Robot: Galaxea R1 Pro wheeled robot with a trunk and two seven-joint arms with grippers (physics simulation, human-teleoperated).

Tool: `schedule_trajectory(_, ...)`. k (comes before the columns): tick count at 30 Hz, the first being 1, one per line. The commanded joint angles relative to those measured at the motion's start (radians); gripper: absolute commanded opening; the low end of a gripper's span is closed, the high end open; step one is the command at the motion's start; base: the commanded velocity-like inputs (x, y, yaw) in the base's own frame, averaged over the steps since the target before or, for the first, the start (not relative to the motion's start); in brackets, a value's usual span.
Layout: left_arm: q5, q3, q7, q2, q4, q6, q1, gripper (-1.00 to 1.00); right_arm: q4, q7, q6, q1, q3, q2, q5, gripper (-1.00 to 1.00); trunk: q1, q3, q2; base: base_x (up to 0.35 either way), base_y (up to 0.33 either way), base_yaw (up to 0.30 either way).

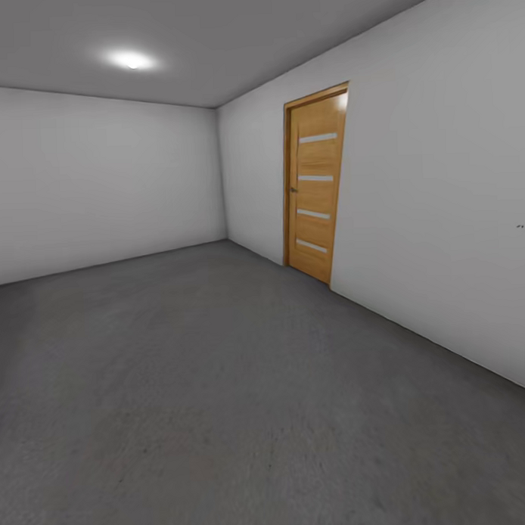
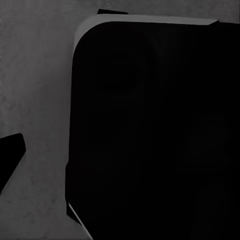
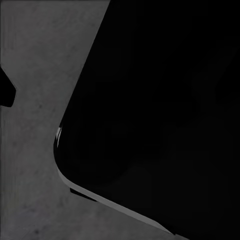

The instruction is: Move the two storage containers from the living room to the garage. In the garage, place one container on the floor and stack the other container on top of it (either order is fine).

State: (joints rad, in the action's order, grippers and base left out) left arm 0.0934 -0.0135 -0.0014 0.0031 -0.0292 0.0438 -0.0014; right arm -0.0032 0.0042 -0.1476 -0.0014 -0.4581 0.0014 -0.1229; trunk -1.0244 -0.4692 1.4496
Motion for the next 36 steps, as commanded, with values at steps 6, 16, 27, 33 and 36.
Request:
schedule_trajectory(6, 0.011, 0.000, 0.000, 0.000, 0.000, 0.002, 0.000, 1.00, 0.000, 0.000, -0.003, 0.000, -0.008, 0.000, -0.011, 1.00, -0.001, -0.001, 0.000, 0.321, 0.000, 0.000)
schedule_trajectory(16, 0.011, 0.000, 0.000, 0.001, 0.000, 0.002, 0.000, 1.00, 0.000, 0.000, -0.003, 0.000, -0.008, -0.001, -0.011, 1.00, -0.001, -0.001, 0.000, 0.321, 0.000, 0.000)
schedule_trajectory(27, 0.011, -0.001, 0.000, 0.002, 0.000, 0.002, 0.000, 1.00, 0.000, 0.000, -0.003, 0.000, -0.009, -0.001, -0.011, 1.00, -0.001, -0.001, 0.000, 0.321, 0.000, 0.000)
schedule_trajectory(33, 0.011, -0.001, 0.000, 0.002, 0.000, 0.001, 0.000, 1.00, 0.000, 0.000, -0.004, 0.000, -0.010, -0.001, -0.011, 1.00, -0.001, -0.001, 0.000, 0.321, 0.000, 0.000)
schedule_trajectory(36, 0.011, 0.000, 0.000, 0.001, 0.000, 0.000, 0.000, 1.00, 0.000, 0.000, -0.004, 0.000, -0.010, -0.001, -0.011, 1.00, -0.001, -0.001, 0.000, 0.321, 0.000, 0.000)
